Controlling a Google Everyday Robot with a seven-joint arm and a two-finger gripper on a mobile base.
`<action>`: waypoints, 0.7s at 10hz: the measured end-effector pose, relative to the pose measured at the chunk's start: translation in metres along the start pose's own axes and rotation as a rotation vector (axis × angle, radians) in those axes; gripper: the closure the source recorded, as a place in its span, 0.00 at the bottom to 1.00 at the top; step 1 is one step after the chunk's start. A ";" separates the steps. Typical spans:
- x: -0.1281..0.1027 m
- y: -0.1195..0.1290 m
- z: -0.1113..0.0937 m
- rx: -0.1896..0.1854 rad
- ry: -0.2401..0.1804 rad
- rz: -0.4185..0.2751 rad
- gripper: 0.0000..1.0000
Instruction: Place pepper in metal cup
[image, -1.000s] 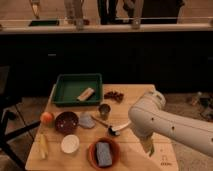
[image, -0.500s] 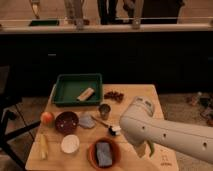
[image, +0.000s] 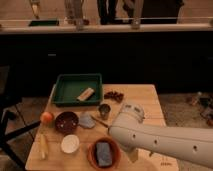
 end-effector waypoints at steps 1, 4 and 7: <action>-0.004 -0.002 0.000 0.005 -0.002 -0.003 0.20; 0.023 -0.001 0.009 -0.027 -0.001 0.191 0.20; 0.053 0.013 0.023 -0.071 0.001 0.416 0.20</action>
